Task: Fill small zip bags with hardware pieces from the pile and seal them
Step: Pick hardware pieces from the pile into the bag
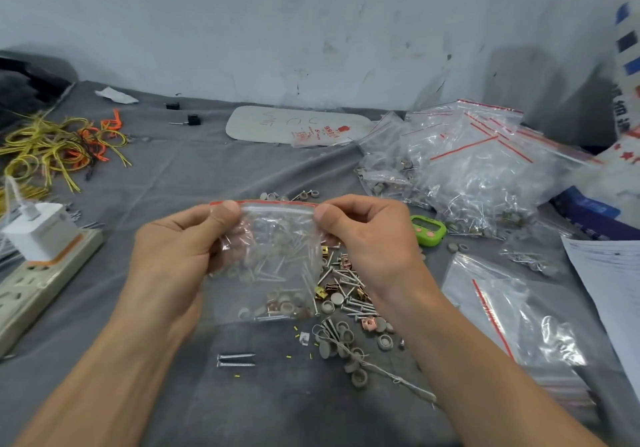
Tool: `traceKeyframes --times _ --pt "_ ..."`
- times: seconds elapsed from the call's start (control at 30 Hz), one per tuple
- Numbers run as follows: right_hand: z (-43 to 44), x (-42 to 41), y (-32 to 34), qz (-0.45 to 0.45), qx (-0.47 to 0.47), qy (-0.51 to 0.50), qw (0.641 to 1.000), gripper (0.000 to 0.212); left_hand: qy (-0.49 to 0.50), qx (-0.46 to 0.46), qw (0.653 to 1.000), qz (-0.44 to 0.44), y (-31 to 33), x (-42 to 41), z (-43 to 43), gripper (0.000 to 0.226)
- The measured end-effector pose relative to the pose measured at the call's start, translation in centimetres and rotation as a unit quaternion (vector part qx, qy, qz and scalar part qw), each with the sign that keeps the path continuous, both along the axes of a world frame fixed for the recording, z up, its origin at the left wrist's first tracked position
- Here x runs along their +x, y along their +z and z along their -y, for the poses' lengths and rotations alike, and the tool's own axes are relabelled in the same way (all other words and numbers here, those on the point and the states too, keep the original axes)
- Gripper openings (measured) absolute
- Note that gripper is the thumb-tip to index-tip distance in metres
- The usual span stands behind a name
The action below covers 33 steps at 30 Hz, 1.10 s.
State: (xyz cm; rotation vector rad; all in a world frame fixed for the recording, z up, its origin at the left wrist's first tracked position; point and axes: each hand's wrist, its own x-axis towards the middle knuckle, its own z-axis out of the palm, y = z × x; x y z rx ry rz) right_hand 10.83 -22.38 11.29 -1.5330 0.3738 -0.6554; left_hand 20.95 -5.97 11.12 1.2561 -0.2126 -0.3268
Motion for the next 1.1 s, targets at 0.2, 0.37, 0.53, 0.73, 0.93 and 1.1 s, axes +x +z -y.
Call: traceKeyframes --times 0.2,0.37,0.53,0.73,0.93,1.1 --pt "0.5 -0.3 0.1 -0.029 -0.029 -0.014 0.999 0.017 -0.027 0.029 0.998 -0.056 -0.1 0.1 -0.2 0.025" --pt "0.6 -0.7 0.7 -0.032 -0.02 0.019 0.999 0.026 -0.044 0.013 0.998 -0.046 0.5 0.1 -0.6 0.021" --pt "0.2 -0.3 0.3 -0.019 -0.002 0.005 1.0 0.022 -0.033 0.019 0.999 -0.022 0.0 -0.2 -0.4 0.021" --pt "0.2 -0.4 -0.1 -0.033 -0.027 0.031 0.999 0.023 -0.045 0.028 0.998 -0.036 -0.2 -0.7 -0.2 0.026" --pt "0.3 -0.2 -0.2 -0.05 -0.056 0.038 0.996 0.03 -0.066 0.066 0.996 0.009 -0.3 -1.3 -0.2 0.015" --pt "-0.5 0.1 -0.7 -0.077 -0.077 0.059 0.992 0.019 -0.028 0.081 0.995 0.048 -0.5 -1.2 -0.1 0.016"
